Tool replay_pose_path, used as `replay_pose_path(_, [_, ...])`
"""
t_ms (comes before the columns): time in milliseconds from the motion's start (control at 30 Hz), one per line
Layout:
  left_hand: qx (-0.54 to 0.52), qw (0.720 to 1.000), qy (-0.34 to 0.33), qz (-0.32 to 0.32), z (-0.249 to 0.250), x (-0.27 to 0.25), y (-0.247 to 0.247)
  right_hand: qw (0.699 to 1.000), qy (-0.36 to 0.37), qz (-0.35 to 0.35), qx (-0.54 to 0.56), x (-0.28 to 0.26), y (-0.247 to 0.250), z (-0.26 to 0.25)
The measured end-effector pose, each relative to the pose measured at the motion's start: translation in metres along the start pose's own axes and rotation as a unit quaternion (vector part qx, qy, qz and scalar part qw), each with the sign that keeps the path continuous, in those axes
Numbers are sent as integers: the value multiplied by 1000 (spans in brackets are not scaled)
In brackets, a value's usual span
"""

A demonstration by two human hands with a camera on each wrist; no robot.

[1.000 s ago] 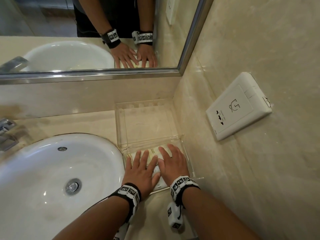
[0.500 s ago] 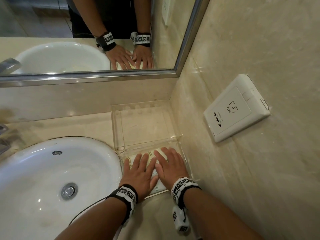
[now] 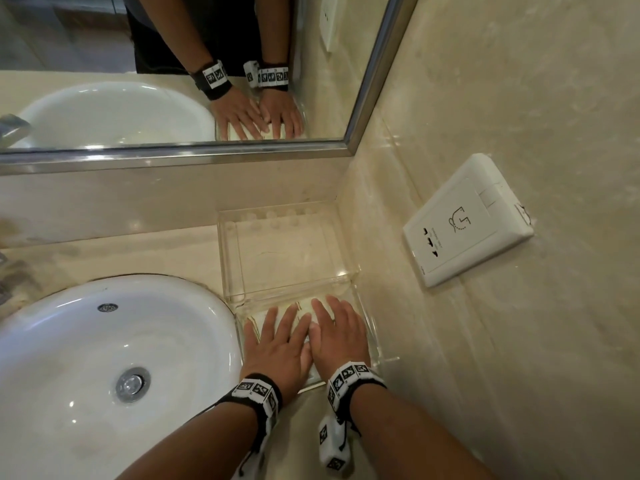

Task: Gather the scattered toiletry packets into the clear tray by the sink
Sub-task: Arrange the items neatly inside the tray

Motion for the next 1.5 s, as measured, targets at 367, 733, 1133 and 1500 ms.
replay_pose_path(367, [17,1000,-15,7,0,7,-7,999,-27,40,-13,12,0,3])
replay_pose_path(733, [40,999,-29,15,2,6,-5,1000,20,-4,8,11,-4,3])
replay_pose_path(1133, [29,999,-15,3,0,7,-9,1000,9,15,5,11,-5,4])
replay_pose_path(1500, [17,999,-28,-13,-1,0,0,1000,15,18,-11,9,-3,4])
Point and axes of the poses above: each hand's wrist, its own x-axis towards the middle knuckle, its own y-axis out of the back of the hand, z = x × y, the point moved 8 cm from there along x, towards the middle knuckle, and after that the axes turned 1 degree about -z, right-handed, at the moved point
